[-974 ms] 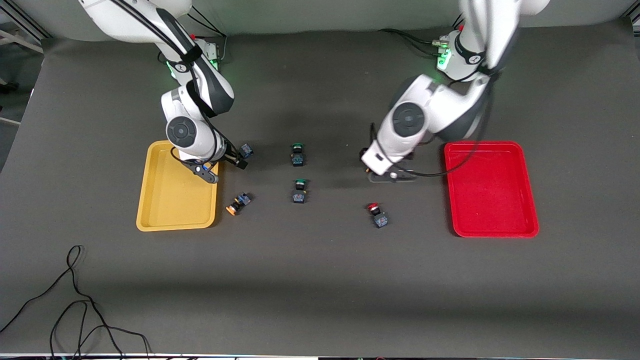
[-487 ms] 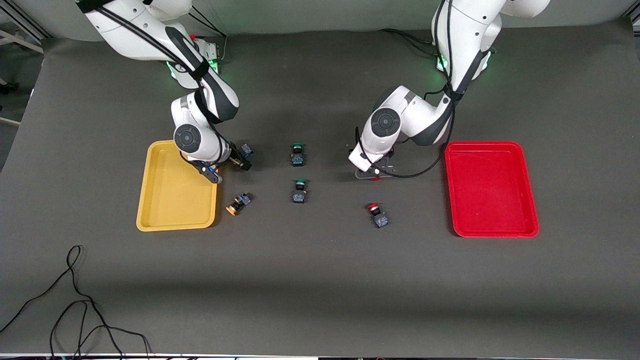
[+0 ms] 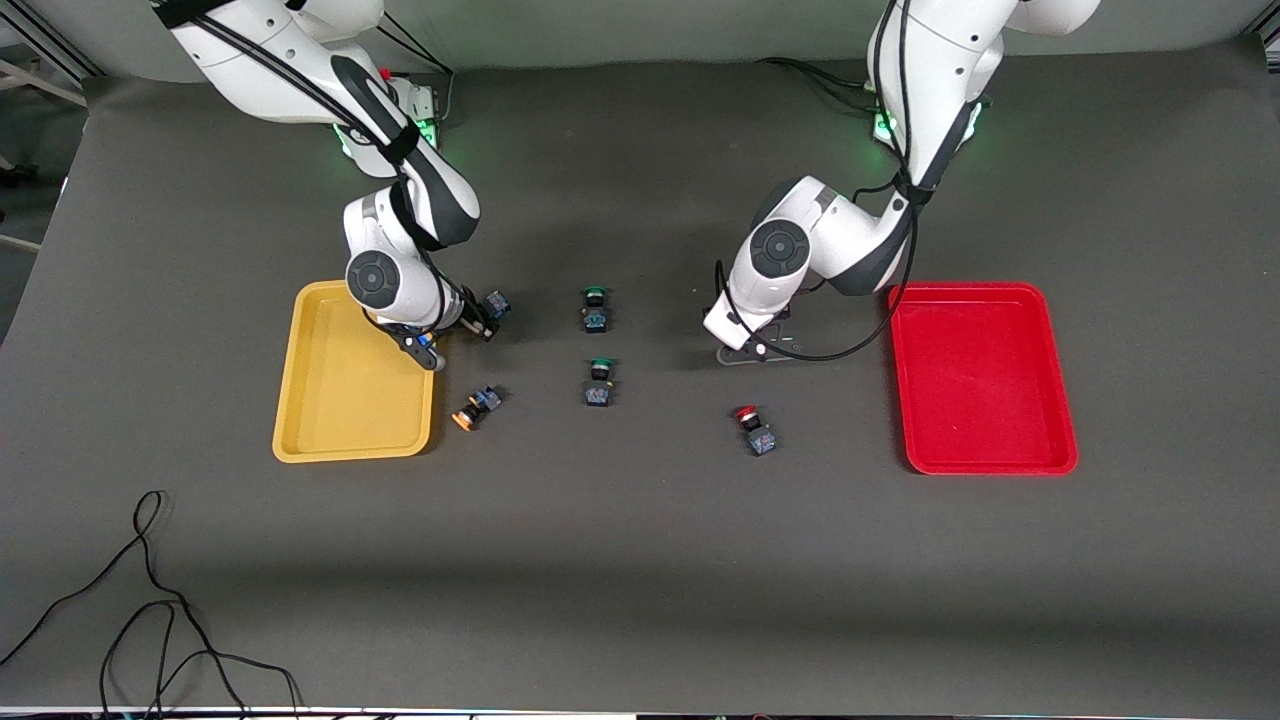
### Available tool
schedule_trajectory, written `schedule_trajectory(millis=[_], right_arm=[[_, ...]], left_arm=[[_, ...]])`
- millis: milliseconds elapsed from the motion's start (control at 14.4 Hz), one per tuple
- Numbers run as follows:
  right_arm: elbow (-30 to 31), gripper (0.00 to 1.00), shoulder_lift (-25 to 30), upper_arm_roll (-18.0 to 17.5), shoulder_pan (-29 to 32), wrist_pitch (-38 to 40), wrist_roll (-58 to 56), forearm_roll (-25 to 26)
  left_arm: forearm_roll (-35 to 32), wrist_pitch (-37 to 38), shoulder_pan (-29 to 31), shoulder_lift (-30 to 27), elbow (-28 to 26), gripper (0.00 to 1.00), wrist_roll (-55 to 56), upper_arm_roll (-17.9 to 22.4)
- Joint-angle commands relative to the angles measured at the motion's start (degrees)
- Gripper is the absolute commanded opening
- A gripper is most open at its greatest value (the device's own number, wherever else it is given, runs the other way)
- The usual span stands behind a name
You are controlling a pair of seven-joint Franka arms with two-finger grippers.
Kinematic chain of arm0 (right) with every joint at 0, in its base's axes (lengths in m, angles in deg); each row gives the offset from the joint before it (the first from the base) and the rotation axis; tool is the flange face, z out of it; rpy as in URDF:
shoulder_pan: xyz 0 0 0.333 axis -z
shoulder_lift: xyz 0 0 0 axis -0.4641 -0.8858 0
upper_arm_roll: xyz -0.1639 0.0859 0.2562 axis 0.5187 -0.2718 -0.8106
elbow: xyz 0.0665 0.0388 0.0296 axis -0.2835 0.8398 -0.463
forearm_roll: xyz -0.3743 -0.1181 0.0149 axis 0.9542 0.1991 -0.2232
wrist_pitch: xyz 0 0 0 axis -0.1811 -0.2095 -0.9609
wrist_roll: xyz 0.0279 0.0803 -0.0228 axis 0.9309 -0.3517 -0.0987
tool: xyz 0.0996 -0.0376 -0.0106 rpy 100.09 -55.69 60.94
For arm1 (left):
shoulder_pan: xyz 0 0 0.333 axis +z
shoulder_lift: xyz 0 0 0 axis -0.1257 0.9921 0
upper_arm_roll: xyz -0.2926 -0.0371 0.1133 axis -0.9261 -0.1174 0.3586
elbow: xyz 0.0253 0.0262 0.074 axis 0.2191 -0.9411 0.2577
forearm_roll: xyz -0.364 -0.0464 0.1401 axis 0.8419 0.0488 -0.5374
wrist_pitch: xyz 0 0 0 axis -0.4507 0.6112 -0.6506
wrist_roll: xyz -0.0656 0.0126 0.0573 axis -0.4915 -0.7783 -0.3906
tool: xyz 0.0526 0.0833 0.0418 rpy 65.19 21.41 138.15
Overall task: Place red and yellow buttons in trays
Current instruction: 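Place the orange button in the yellow tray while the left gripper places the red button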
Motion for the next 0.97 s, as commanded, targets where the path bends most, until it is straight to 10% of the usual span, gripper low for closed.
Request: schedule_trajectory(millis=[0,348,487,765,835,904], right_arm=[[-3.0,0.05,6.9,1.2,0.1,9.4,-0.3,-1.6],[-2.4,0.07,14.0,18.1,0.5,16.7,-23.4,-1.6],[-1.0,0.09,10.6,24.0,0.5,14.3,-31.6,-1.6],[-0.7,0.13,3.2,25.2,0.6,7.9,-34.4,-1.6],[-0.8,0.37,2.7,25.2,0.6,7.6,-34.4,-1.6],[-0.8,0.91,2.7,25.3,0.7,7.3,-34.4,-1.6]], left_arm=[[-0.9,2.0,1.9,-2.0,0.9,0.0,1.2,0.1],[-0.9,35.2,11.9,-10.9,12.9,0.0,-8.9,0.0],[-1.0,37.5,19.0,-13.9,11.0,0.0,-19.5,0.1],[-4.2,31.7,32.2,-13.8,5.1,0.0,-37.9,0.2],[-5.5,27.0,34.9,-13.5,2.3,0.0,-40.1,0.2],[-5.8,21.3,36.5,-12.5,-0.9,0.0,-42.5,0.2]])
